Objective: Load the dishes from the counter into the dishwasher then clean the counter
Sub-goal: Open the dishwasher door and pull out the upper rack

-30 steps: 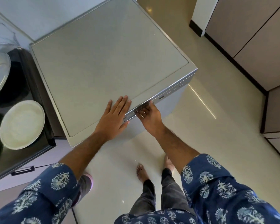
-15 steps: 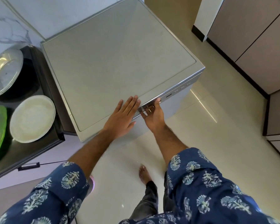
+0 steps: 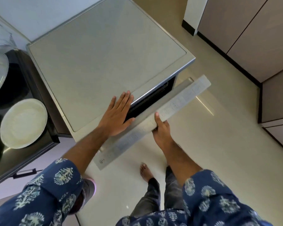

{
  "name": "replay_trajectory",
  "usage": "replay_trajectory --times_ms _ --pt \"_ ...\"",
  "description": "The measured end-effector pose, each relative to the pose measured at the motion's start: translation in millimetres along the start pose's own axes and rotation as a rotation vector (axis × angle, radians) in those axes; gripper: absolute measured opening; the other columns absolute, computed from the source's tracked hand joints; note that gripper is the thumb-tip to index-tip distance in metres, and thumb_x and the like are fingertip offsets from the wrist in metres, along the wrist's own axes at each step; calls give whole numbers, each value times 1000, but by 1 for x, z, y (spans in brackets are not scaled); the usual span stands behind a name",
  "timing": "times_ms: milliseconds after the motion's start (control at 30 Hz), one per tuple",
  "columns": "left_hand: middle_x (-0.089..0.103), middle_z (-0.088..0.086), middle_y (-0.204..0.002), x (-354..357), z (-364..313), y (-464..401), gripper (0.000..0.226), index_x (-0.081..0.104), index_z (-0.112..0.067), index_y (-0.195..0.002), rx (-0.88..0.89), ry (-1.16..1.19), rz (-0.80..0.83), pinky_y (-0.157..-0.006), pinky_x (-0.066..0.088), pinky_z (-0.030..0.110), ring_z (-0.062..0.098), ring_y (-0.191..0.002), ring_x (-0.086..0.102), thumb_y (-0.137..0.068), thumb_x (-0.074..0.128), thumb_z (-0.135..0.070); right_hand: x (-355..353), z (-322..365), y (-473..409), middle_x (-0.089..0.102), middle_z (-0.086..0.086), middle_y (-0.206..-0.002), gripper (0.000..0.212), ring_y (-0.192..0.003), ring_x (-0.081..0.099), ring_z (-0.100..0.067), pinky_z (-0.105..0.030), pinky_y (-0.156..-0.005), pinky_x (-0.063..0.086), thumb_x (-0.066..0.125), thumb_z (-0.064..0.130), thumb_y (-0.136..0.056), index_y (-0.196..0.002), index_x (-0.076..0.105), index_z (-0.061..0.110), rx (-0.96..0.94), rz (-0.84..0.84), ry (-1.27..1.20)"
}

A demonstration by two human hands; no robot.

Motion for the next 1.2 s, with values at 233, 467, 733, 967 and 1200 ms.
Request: replay_trajectory --times_ms 233,467,733,967,1200 --pt "1 14 -166 49 -83 38 74 11 -7 -158 278 -46 52 -122 11 53 27 -154 -3 -102 27 -52 -120 -8 59 71 -5 -105 63 -96 69 -24 -41 -81 58 80 52 -78 -116 64 4 -16 -240 422" --pt "17 5 -165 164 -192 102 76 12 -11 -158 123 323 376 -122 18 50 19 -153 12 -96 17 -55 -209 -9 85 70 -10 -74 37 -68 70 -23 -35 -66 58 81 34 -82 -82 69 -1 18 -312 553" --pt "27 6 -162 280 -302 112 76 19 -13 -157 17 334 489 -118 27 48 25 -148 28 -97 54 -43 -374 -47 88 63 -4 -102 58 -98 64 -24 -39 -90 55 73 52 -82 -117 50 12 199 -401 883" --pt "49 10 -143 364 -376 122 83 30 -8 -153 -94 245 448 -101 46 39 28 -123 54 -86 73 -29 -465 -93 80 13 -6 -163 107 -144 29 -32 -50 -117 28 58 69 -84 -156 -8 27 77 -449 1337" --pt "23 8 -163 447 -404 130 87 7 -12 -158 4 297 494 -114 36 36 26 -140 41 -94 63 -28 -517 -124 43 -12 -14 -165 105 -152 -9 -34 -52 -123 8 64 48 -88 -158 -7 17 -259 -171 2172"
Point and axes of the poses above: each hand's wrist, its own y-axis away from the middle knuckle, its own x-axis out of the palm, z = x × y, the point moved 4 cm from there along -y, towards the middle knuckle
